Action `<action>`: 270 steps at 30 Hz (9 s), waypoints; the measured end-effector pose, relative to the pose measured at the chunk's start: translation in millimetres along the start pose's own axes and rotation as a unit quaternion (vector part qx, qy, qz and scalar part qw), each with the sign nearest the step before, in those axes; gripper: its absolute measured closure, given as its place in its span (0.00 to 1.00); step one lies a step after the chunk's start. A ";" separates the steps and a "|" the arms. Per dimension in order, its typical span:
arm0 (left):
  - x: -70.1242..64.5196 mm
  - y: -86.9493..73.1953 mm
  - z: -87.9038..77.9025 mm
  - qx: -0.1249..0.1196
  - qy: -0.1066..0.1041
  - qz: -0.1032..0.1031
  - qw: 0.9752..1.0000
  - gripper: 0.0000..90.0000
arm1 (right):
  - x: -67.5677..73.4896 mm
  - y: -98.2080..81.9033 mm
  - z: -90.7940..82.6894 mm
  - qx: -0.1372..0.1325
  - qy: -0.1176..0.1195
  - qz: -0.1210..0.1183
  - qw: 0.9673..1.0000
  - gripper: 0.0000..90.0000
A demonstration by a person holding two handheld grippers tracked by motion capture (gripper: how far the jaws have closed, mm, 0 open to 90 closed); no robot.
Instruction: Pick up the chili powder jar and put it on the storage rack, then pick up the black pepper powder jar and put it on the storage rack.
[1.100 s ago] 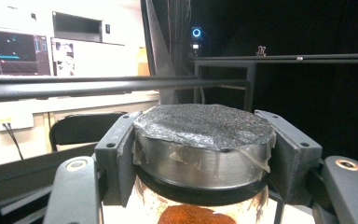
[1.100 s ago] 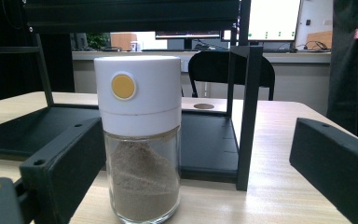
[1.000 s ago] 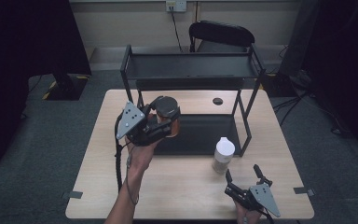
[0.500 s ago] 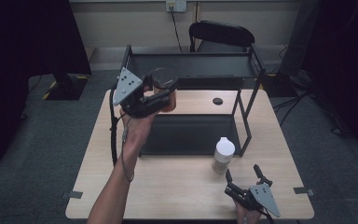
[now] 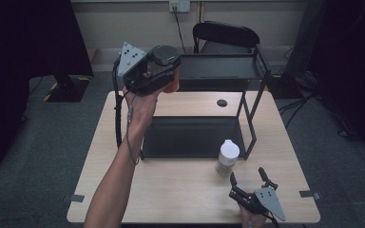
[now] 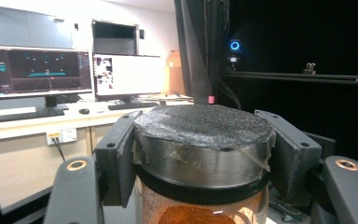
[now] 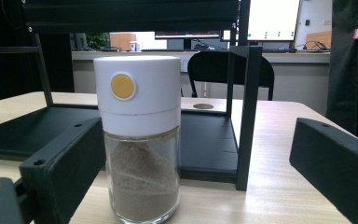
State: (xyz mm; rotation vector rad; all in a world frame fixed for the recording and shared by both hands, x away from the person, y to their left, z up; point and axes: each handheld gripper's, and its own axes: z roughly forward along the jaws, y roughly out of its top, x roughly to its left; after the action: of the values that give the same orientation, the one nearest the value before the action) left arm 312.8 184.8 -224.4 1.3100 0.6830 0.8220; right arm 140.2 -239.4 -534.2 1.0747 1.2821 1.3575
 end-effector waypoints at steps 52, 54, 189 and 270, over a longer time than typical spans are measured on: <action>11.9 -3.1 54.2 0.022 0.043 -0.013 0.999 0.22 | -2.5 -0.3 -0.1 -0.001 0.007 0.000 1.000 0.03; 12.2 -2.5 52.6 0.023 0.041 -0.012 0.999 0.14 | -2.3 -0.2 0.0 0.000 0.007 0.000 1.000 0.03; -67.4 -283.5 -175.9 0.046 0.140 0.010 0.989 0.00 | 2.3 -0.1 -0.4 0.000 -0.006 0.000 1.000 0.03; -71.1 -283.6 -174.5 0.046 0.152 0.011 0.987 0.01 | 24.4 40.2 75.1 0.114 0.026 0.006 0.993 0.34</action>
State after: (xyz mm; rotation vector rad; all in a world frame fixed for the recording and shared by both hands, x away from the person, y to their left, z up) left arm 167.4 203.5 -531.7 1.2884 0.9577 1.0293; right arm 207.4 -203.0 -489.5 1.2097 1.4984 1.2766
